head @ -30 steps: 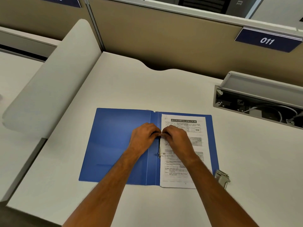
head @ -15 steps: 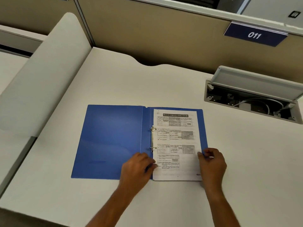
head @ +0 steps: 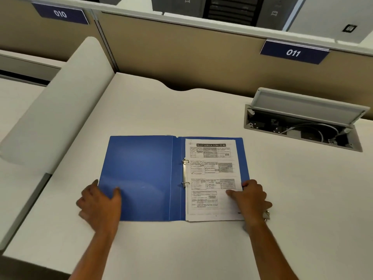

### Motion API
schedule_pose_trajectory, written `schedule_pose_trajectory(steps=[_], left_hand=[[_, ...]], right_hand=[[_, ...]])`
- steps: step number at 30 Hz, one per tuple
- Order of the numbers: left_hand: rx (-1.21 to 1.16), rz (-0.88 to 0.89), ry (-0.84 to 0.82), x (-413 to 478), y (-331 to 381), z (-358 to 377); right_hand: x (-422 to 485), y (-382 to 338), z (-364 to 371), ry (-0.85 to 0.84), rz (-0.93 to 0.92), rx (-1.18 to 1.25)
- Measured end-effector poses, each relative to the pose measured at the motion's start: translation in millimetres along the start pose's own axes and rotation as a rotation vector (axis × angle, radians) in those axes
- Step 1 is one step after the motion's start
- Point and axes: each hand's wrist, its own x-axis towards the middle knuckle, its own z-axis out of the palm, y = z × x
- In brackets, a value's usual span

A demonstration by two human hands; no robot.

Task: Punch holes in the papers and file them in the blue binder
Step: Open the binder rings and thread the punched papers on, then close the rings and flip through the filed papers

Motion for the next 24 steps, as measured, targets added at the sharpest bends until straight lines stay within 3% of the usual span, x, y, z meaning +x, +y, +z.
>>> schedule_pose_trajectory(steps=[4,8,24], left_hand=[[-0.052,-0.121,-0.076,33.9,-29.1,-18.6],[-0.180,-0.148,-0.126,38.6,-34.2,-19.7],[-0.223,-0.212,-0.195,37.8,-23.9,-18.0]], right_hand=[[-4.6,-7.9,-7.9,0.047,0.014,0.169],[-14.3,-7.0,-21.6,0.084,-0.110,0.347],[-43.8,-22.2,-32.2,0.463,-0.366,0.158]])
